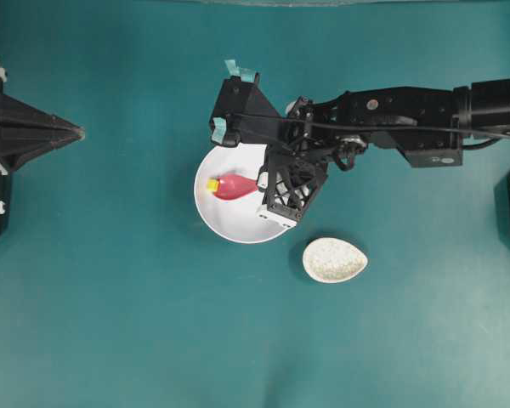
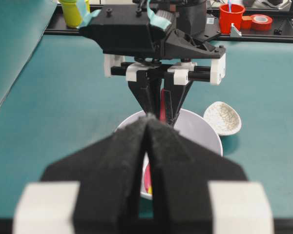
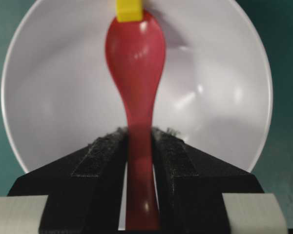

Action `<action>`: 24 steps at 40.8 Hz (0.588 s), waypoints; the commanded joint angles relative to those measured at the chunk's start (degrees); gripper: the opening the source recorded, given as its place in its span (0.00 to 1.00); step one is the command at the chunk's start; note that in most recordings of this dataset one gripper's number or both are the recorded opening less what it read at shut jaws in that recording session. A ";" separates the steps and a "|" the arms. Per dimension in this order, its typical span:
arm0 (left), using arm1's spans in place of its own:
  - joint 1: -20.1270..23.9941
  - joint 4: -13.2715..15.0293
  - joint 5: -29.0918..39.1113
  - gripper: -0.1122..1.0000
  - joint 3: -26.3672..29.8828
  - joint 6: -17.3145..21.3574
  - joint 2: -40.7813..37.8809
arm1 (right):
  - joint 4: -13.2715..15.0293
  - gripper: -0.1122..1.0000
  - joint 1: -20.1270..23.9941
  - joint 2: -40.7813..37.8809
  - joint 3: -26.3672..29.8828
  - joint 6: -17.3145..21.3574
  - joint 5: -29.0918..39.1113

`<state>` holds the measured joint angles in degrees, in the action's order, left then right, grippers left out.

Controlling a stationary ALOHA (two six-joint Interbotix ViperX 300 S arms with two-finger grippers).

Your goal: Scoop the yellow hexagonal prism block from the bowl with a spoon using the right arm.

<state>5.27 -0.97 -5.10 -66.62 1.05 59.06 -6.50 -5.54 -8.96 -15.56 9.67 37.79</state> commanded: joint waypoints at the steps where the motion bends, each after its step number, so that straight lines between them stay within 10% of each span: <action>1: 0.18 -0.09 -0.26 0.09 0.88 -0.09 -0.53 | 0.09 0.30 0.00 1.41 1.41 0.00 -0.53; 24: 0.18 -0.18 0.53 0.09 0.88 -0.18 -0.53 | 0.09 0.30 0.62 2.29 0.00 0.00 -4.13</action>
<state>5.27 -0.97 -4.57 -66.71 1.05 59.06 -6.50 -5.19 -8.96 -15.73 9.67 34.89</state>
